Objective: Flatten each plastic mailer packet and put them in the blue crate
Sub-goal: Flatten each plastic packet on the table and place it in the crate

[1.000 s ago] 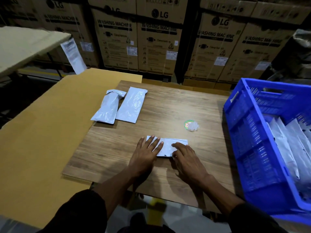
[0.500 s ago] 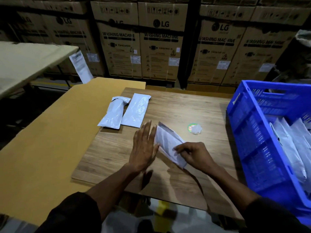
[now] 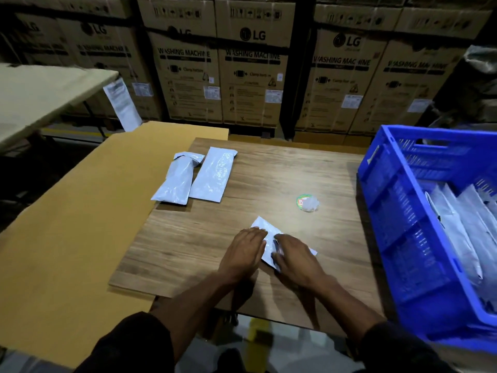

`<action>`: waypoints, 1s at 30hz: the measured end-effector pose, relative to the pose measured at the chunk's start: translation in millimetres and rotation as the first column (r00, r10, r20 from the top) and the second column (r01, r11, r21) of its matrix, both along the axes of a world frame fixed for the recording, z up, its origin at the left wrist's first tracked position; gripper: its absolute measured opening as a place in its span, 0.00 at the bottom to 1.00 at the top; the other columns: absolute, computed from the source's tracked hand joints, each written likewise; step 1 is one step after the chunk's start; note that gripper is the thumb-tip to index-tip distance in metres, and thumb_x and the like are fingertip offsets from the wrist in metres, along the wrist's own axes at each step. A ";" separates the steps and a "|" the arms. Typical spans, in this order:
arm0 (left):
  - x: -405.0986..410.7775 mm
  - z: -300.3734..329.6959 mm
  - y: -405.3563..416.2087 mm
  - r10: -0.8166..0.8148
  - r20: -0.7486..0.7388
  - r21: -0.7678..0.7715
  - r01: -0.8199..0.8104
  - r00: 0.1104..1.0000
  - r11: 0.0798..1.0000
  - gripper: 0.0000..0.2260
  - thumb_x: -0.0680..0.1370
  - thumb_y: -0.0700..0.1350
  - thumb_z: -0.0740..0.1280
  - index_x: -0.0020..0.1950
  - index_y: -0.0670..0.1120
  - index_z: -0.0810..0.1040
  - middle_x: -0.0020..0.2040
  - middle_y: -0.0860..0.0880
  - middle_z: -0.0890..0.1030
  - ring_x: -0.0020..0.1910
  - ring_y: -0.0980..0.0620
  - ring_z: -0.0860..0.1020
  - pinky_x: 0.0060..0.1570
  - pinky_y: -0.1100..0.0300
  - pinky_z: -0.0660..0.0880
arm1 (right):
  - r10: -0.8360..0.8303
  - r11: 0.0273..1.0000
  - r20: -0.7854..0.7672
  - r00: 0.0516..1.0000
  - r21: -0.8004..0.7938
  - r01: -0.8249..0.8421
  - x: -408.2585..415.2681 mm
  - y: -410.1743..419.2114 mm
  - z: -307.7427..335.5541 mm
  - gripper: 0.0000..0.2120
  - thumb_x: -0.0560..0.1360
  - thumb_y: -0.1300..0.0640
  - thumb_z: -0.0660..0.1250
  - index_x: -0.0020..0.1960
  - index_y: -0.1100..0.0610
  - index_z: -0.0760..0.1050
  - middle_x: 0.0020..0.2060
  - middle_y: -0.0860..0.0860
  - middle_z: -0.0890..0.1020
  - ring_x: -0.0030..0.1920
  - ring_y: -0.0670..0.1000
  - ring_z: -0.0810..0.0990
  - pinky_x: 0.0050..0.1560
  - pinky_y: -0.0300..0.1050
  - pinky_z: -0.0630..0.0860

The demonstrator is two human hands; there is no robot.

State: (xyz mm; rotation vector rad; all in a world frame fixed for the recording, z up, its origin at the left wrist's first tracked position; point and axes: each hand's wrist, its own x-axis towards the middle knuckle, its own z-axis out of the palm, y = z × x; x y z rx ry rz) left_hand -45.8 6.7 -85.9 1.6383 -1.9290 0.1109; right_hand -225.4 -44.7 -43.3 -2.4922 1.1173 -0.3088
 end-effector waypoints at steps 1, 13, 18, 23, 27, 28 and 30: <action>-2.3 2.1 -3.8 -0.014 -0.023 0.031 0.014 1.000 0.999 0.20 0.86 0.46 0.53 0.59 0.37 0.82 0.56 0.42 0.84 0.55 0.43 0.83 0.61 0.53 0.70 | 0.016 1.000 -0.019 1.000 -0.019 -0.016 0.2 3.4 -5.8 0.13 0.76 0.54 0.62 0.56 0.60 0.74 0.52 0.55 0.79 0.53 0.59 0.77 0.54 0.52 0.71; 0.5 -22.1 -14.8 -0.014 0.073 0.146 0.003 0.997 0.989 0.19 0.79 0.46 0.57 0.62 0.42 0.82 0.63 0.45 0.82 0.61 0.45 0.81 0.56 0.53 0.78 | 0.022 1.000 -0.133 0.991 -0.008 -0.023 -9.4 11.1 -26.0 0.35 0.76 0.45 0.43 0.80 0.58 0.56 0.78 0.51 0.62 0.78 0.51 0.59 0.77 0.54 0.50; 4.2 -13.6 -15.3 0.017 0.199 0.226 -0.062 0.980 0.972 0.21 0.78 0.49 0.55 0.65 0.49 0.81 0.67 0.50 0.79 0.66 0.47 0.78 0.60 0.52 0.70 | 0.001 1.000 -0.242 0.970 -0.010 -0.004 1.5 11.3 -18.1 0.42 0.70 0.41 0.31 0.81 0.54 0.49 0.80 0.47 0.51 0.80 0.46 0.48 0.77 0.53 0.42; 6.8 -14.6 -13.1 0.039 0.216 0.348 -0.114 0.976 0.931 0.22 0.81 0.53 0.52 0.73 0.53 0.74 0.74 0.53 0.73 0.72 0.45 0.72 0.64 0.46 0.73 | -0.057 0.998 -0.291 0.955 -0.026 0.051 8.2 15.7 -21.8 0.41 0.71 0.40 0.30 0.82 0.53 0.46 0.81 0.46 0.48 0.80 0.46 0.44 0.76 0.54 0.38; 6.4 -13.5 -9.6 0.045 0.235 0.368 -0.132 0.971 0.920 0.24 0.82 0.55 0.51 0.75 0.54 0.72 0.77 0.54 0.69 0.75 0.46 0.68 0.68 0.43 0.69 | -0.098 0.995 -0.277 0.956 -0.046 0.089 9.2 19.5 -24.3 0.39 0.75 0.38 0.32 0.81 0.53 0.48 0.81 0.47 0.51 0.80 0.48 0.46 0.77 0.57 0.41; 5.9 -13.0 -9.3 0.051 0.235 0.367 -0.137 0.971 0.920 0.24 0.81 0.55 0.51 0.75 0.54 0.72 0.77 0.54 0.69 0.75 0.46 0.68 0.68 0.43 0.69 | -0.101 0.995 -0.285 0.953 -0.049 0.091 8.6 19.6 -23.5 0.39 0.75 0.37 0.32 0.81 0.54 0.48 0.81 0.47 0.51 0.80 0.48 0.46 0.77 0.57 0.42; 5.0 -11.7 -8.2 0.062 0.235 0.371 -0.149 0.970 0.917 0.24 0.81 0.55 0.52 0.74 0.54 0.73 0.76 0.54 0.70 0.75 0.47 0.69 0.68 0.42 0.70 | -0.102 0.995 -0.307 0.946 -0.042 0.094 4.7 19.9 -22.7 0.40 0.74 0.36 0.31 0.81 0.54 0.47 0.81 0.47 0.49 0.80 0.48 0.44 0.77 0.56 0.41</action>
